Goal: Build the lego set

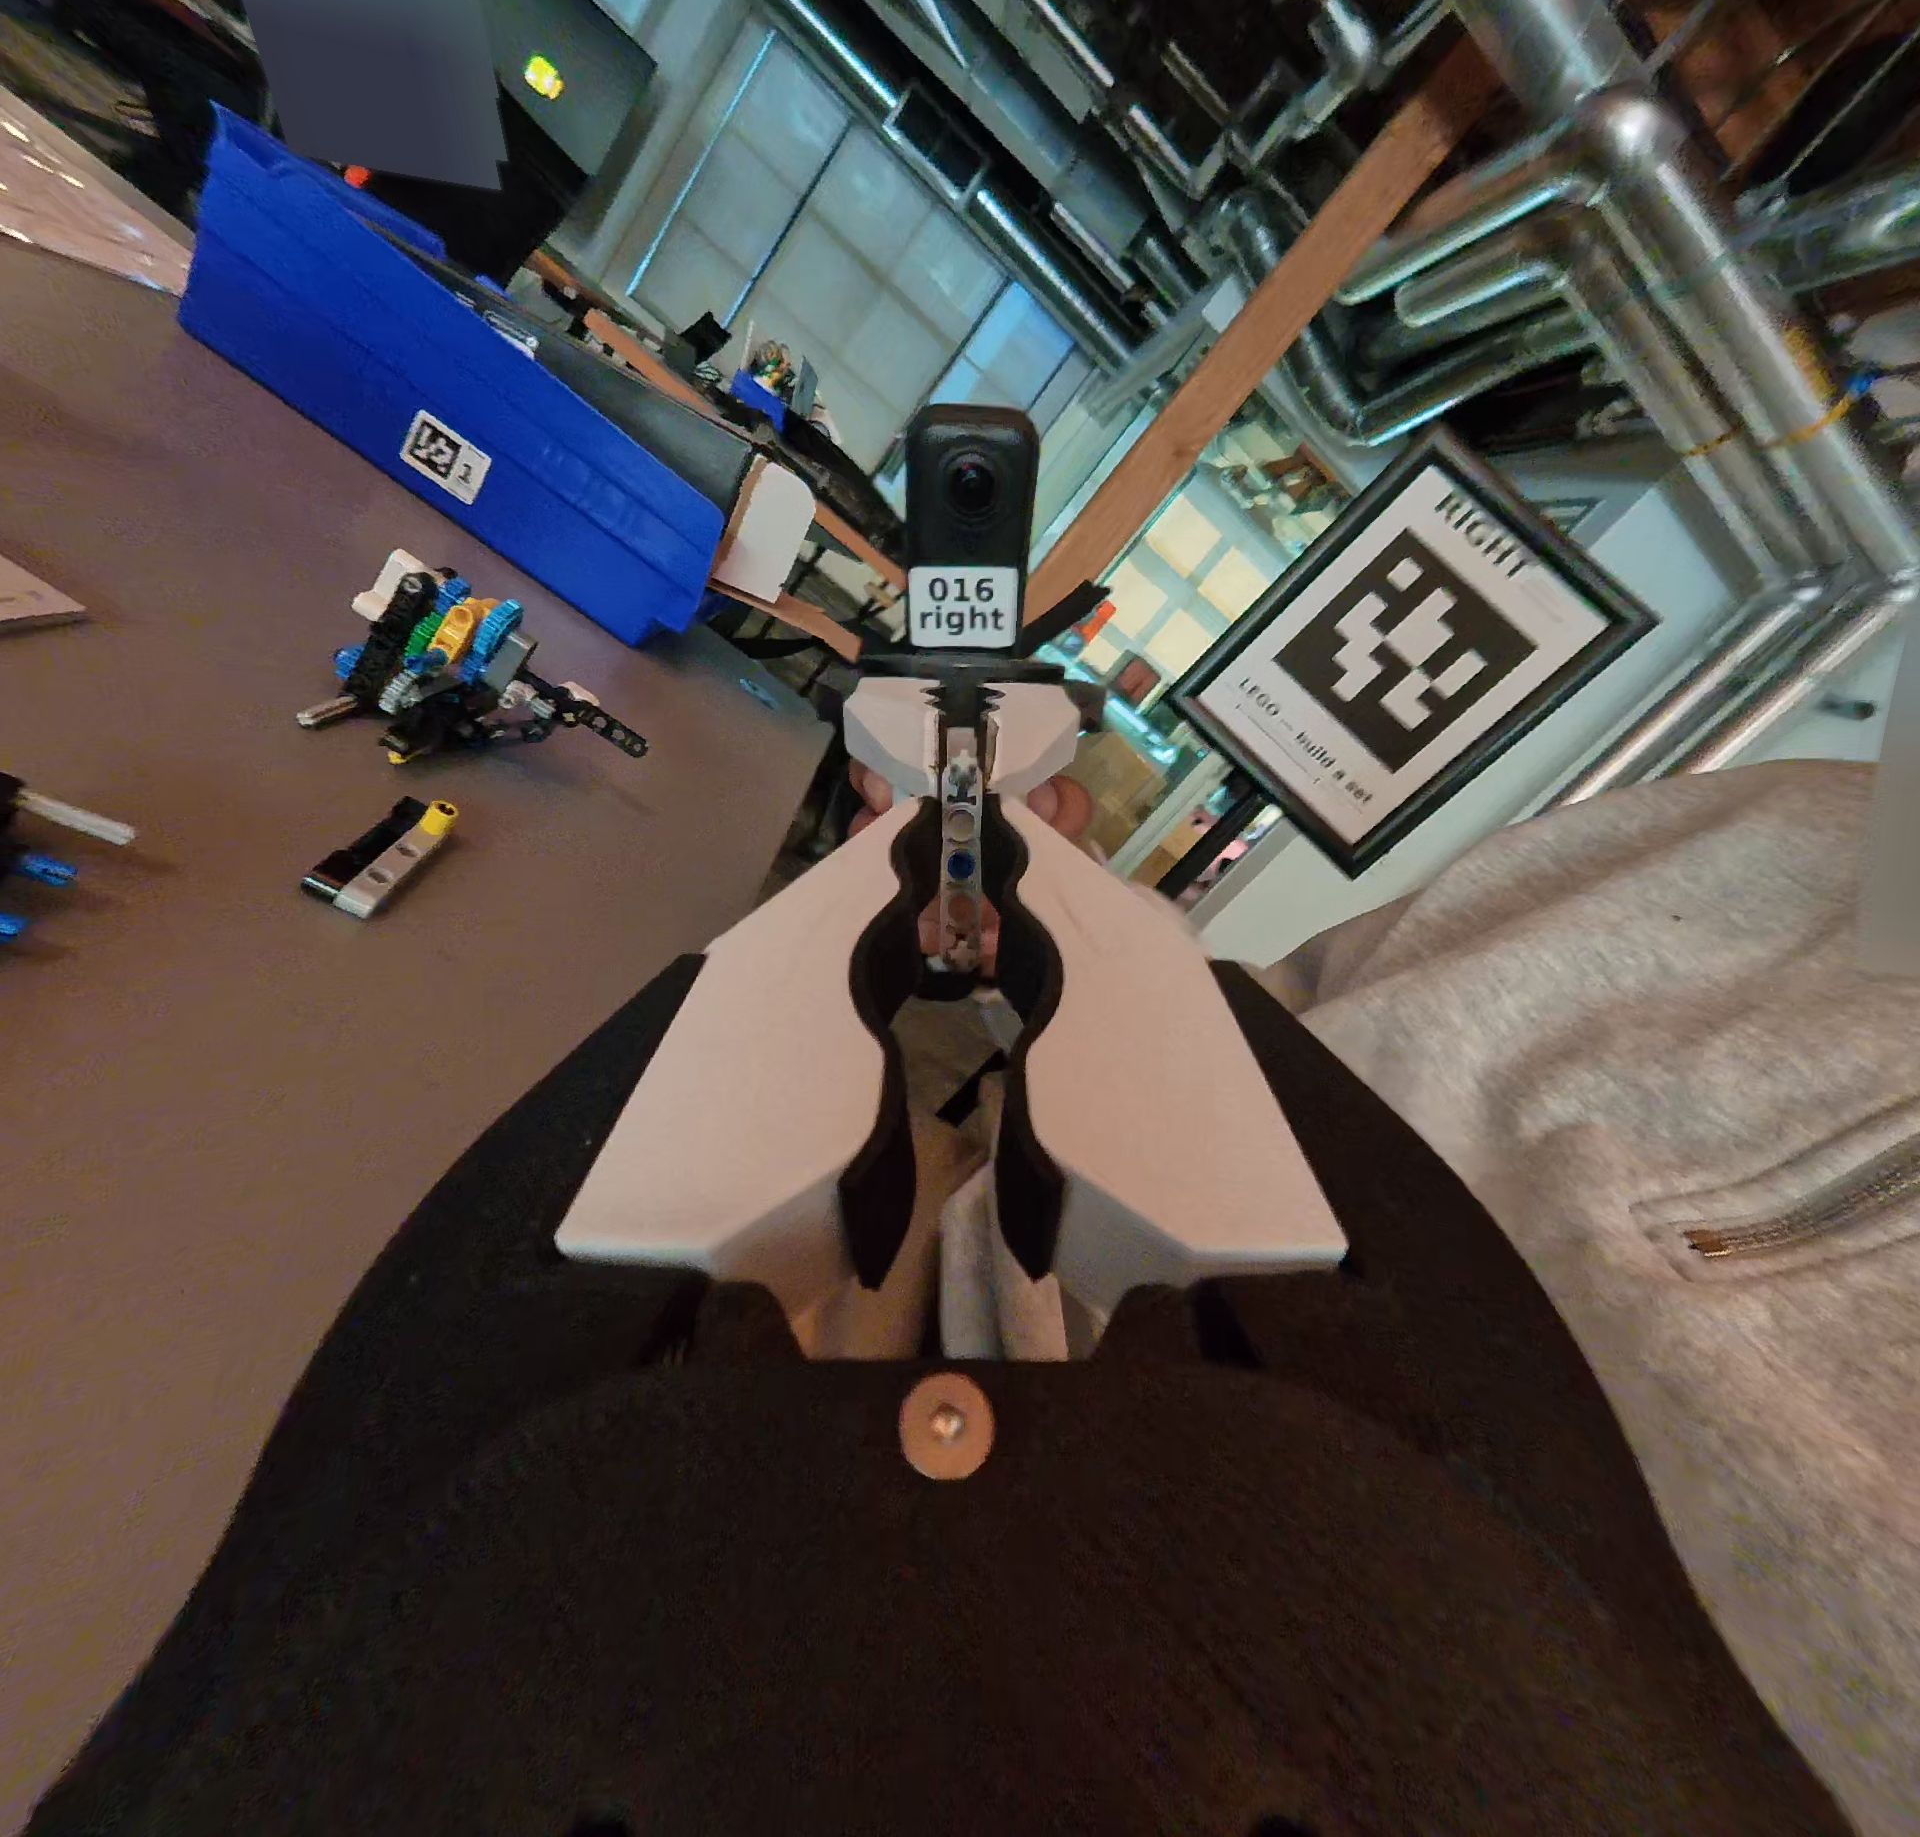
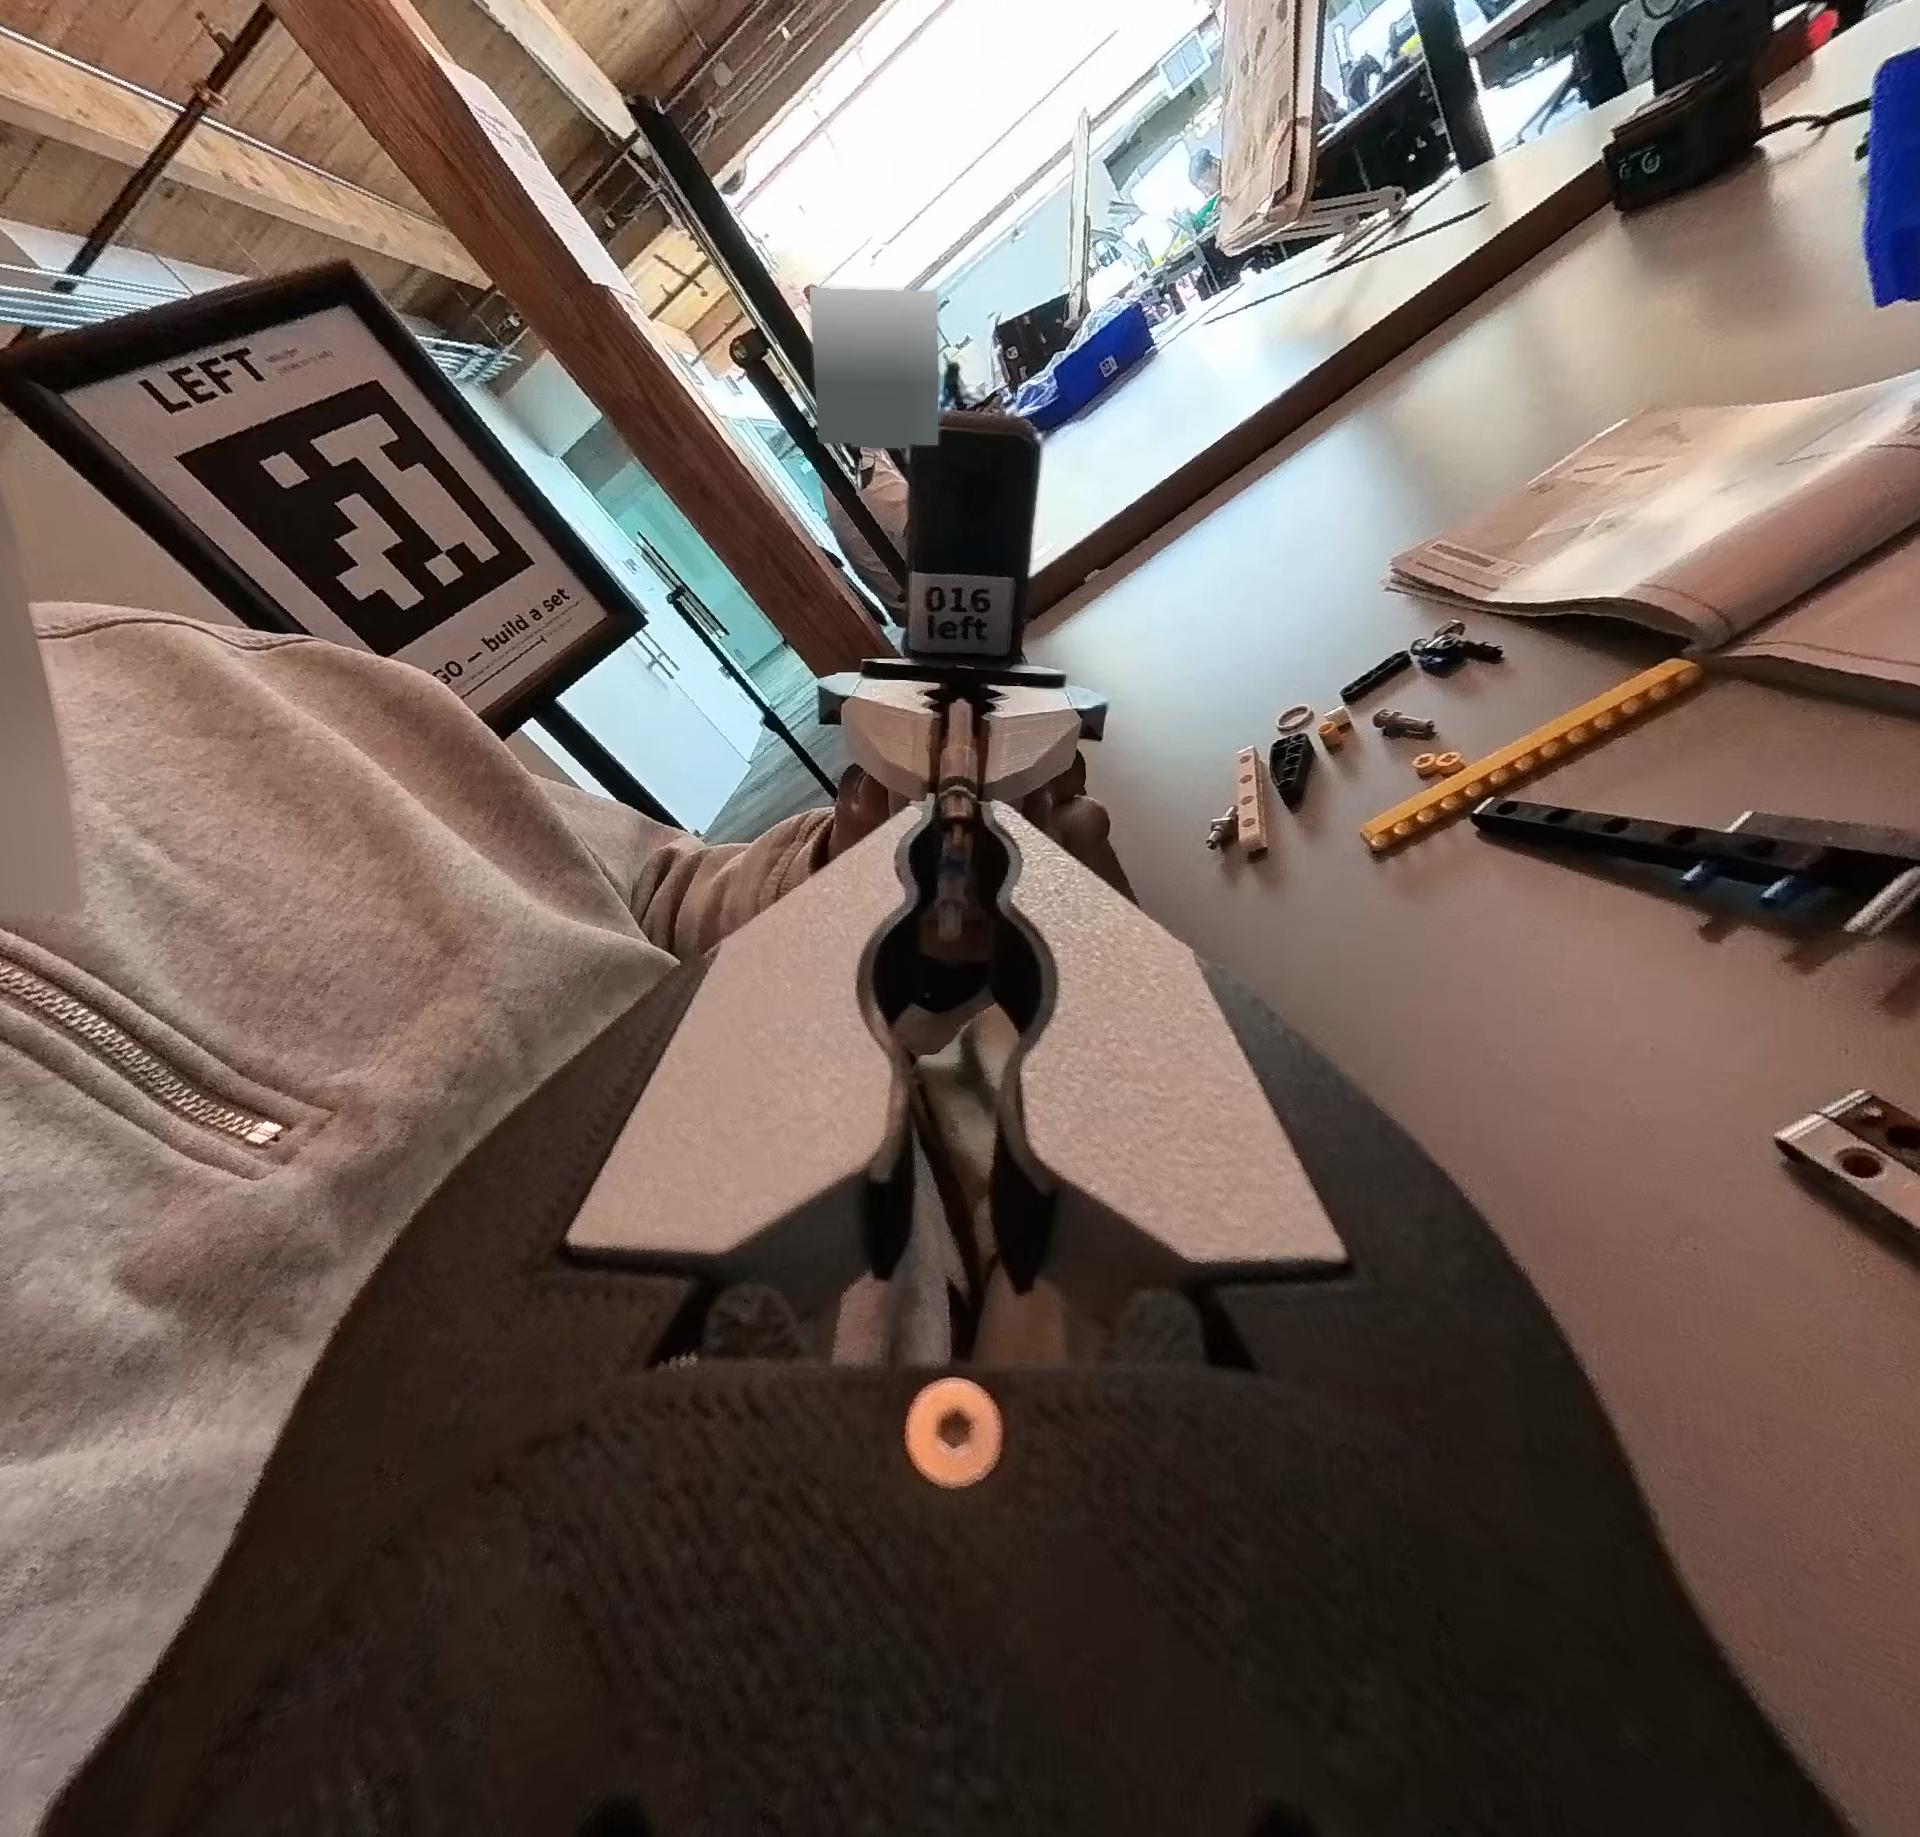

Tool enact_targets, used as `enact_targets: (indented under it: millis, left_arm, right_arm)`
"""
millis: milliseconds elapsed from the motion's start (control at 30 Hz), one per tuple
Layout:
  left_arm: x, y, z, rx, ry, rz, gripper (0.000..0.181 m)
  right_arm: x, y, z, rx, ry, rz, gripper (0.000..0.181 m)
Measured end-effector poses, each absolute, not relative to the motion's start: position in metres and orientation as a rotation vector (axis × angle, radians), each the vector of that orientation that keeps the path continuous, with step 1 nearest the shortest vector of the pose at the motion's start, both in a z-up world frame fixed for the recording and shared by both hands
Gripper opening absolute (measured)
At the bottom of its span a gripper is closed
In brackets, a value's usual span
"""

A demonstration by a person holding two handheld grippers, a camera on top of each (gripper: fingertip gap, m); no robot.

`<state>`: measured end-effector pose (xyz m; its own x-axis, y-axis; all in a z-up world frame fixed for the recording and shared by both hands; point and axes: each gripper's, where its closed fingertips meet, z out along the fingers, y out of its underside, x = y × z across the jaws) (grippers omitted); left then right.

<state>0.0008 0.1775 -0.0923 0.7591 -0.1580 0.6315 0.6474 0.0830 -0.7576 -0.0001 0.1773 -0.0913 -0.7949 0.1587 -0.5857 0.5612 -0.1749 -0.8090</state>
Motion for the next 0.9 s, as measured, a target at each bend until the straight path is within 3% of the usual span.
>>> enact_targets:
  millis: [133,267,400,667,900]
  left_arm:
    - [-0.008,0.176,-0.099,-1.432,-0.443,-0.442,0.004]
    - [-0.029,0.168,-0.108,-1.530,-0.474,-0.094,0.035]
    - [-0.023,0.174,-0.114,-1.605,-0.436,0.007,0.027]
    - [-0.002,0.174,-0.101,-1.469,-0.415,-0.439,0.014]
    - [0.006,0.173,-0.096,-1.437,-0.381,-0.532,0.003]
  right_arm:
    - [-0.009,0.178,-0.099,0.928,1.767,-2.059,0.004]
    - [-0.024,0.190,-0.104,1.083,1.637,-2.094,0.003]
    - [-0.028,0.193,-0.104,1.120,1.715,-2.148,0.004]
    - [-0.005,0.173,-0.097,0.886,1.835,-2.105,0.003]
    - [0.001,0.171,-0.095,0.816,1.865,-2.102,0.003]
